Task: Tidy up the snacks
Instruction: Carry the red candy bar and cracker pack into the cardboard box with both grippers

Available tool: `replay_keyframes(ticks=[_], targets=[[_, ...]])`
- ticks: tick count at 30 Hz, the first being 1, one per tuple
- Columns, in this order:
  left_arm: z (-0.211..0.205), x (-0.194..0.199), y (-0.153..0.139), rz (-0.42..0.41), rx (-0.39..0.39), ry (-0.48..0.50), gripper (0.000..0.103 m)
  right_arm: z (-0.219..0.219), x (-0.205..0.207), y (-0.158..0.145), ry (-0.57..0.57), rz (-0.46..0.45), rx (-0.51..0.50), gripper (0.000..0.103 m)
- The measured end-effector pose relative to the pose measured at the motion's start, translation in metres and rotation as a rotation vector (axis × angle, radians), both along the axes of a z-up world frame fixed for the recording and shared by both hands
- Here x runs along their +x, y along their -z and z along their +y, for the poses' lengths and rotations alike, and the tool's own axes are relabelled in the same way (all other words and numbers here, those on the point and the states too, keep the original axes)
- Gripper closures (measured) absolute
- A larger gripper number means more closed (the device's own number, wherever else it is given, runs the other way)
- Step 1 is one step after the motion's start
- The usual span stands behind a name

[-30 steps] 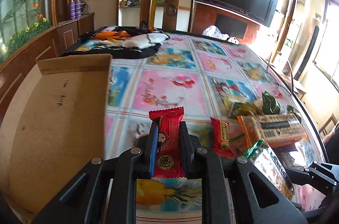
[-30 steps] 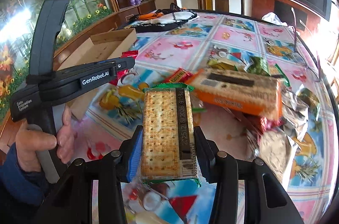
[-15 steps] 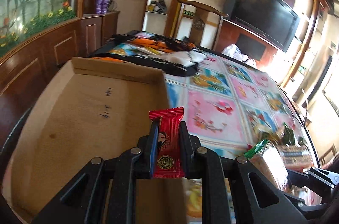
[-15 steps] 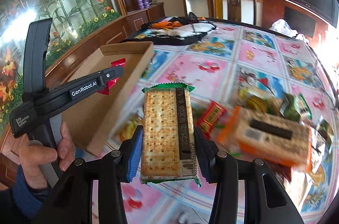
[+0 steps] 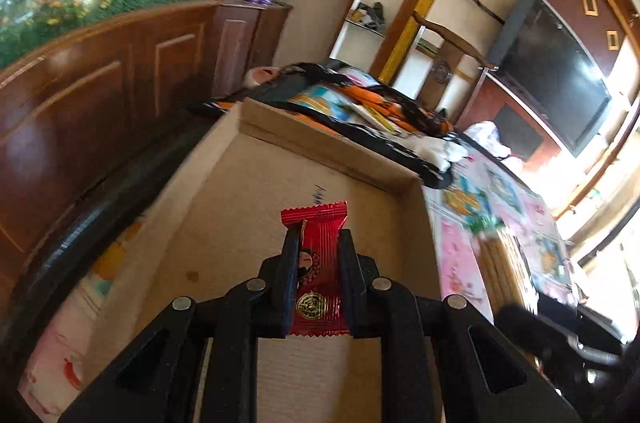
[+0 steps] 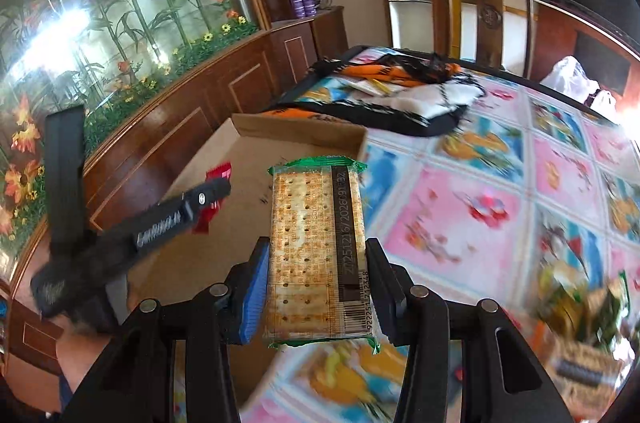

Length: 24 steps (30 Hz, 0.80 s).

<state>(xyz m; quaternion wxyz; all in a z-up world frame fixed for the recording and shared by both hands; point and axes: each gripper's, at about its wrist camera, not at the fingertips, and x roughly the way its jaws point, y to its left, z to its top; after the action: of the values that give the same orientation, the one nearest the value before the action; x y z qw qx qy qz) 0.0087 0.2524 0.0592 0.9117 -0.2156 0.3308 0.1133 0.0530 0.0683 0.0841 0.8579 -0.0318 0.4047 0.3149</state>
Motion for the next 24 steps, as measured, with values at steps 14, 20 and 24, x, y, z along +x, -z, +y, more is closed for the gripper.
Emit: replay_keyframes(ticks=[14, 20, 24], targets=[[0.010, 0.013, 0.019, 0.115, -0.065, -0.009, 0.085, 0.072, 0.076, 0.039, 0.033, 0.169, 0.042, 0.053], [0.012, 0.015, 0.025, 0.147, -0.093, -0.009, 0.085, 0.084, 0.081, 0.057, 0.018, 0.211, 0.023, 0.053], [0.012, 0.014, 0.025, 0.153, -0.090, -0.011, 0.085, 0.086, 0.083, 0.064, 0.016, 0.230, 0.022, 0.053]])
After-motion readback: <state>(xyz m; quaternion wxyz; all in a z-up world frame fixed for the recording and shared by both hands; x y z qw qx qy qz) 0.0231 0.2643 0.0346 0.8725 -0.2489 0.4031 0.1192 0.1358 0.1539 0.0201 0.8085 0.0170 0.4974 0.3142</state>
